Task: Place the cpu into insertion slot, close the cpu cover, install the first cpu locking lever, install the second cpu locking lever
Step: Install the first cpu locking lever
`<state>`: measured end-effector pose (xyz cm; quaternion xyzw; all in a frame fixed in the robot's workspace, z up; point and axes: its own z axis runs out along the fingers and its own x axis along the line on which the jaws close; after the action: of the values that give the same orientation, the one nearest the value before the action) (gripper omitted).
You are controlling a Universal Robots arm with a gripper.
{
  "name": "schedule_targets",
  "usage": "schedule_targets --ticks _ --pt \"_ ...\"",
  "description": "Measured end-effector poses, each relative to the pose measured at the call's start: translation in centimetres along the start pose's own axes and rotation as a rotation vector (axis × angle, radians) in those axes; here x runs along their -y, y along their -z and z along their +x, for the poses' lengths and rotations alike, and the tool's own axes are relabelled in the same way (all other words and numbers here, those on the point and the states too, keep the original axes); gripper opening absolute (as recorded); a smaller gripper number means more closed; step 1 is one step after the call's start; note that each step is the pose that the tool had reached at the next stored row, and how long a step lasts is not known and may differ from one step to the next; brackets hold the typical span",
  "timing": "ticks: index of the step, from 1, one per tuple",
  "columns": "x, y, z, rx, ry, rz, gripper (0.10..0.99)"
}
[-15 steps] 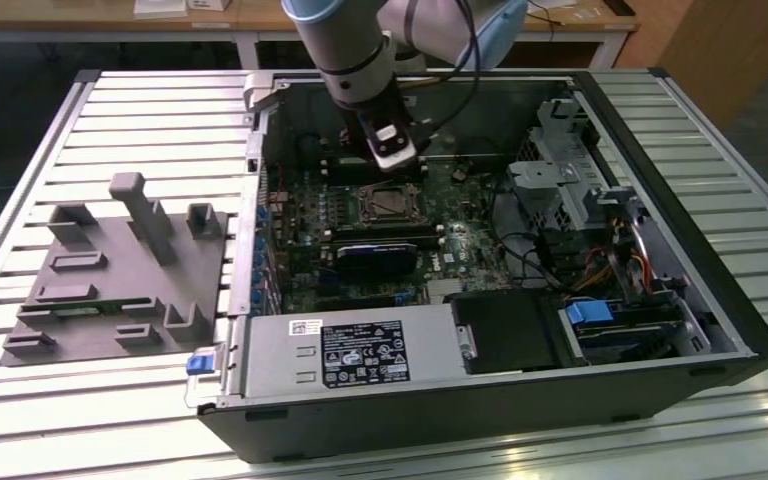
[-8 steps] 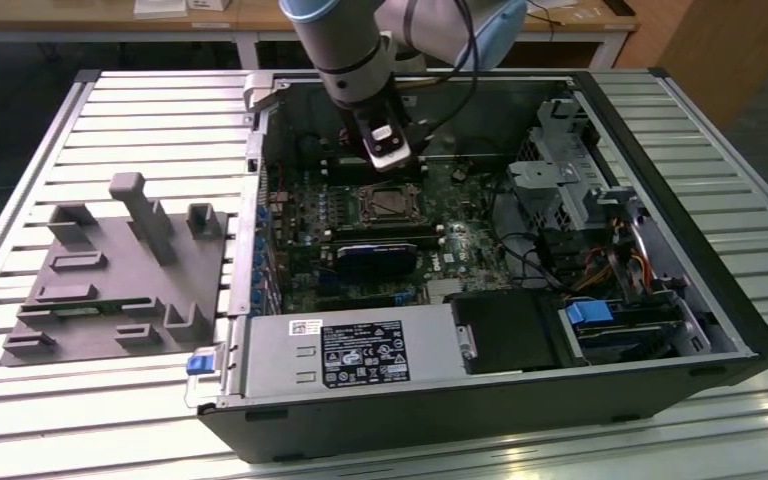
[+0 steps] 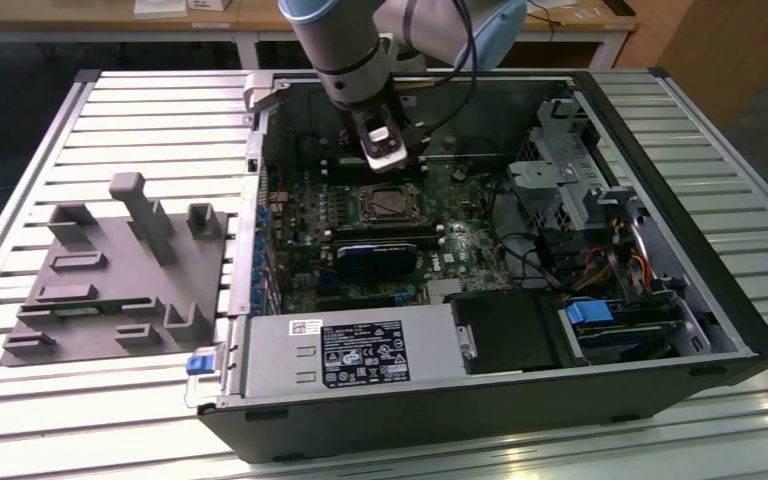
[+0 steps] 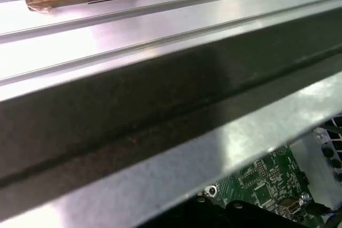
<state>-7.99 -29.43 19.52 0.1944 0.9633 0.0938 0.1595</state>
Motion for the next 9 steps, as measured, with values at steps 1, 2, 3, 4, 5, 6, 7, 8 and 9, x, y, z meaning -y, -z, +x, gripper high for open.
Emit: schedule_targets --ticks 1,2,3,4,5,6,7,8,9 --pt "-0.02 -0.02 0.03 0.0006 -0.002 0.001 0.102" --pt "-0.05 -0.03 0.07 0.0011 -0.005 0.001 0.102" --pt "-0.07 -0.04 0.1 0.0017 -0.007 0.002 0.102" --pt "-0.08 -0.06 0.12 0.0023 -0.009 0.003 0.102" --pt "-0.1 -0.08 0.15 0.0029 -0.011 0.003 0.102" --pt "-0.12 -0.09 0.17 0.0034 -0.013 0.004 0.102" --pt "-0.14 -0.11 0.2 0.0041 -0.016 0.005 0.102" --pt "-0.16 -0.13 0.22 0.0046 -0.018 0.005 0.102" --pt "-0.17 -0.15 0.24 0.0053 -0.02 0.006 0.102"
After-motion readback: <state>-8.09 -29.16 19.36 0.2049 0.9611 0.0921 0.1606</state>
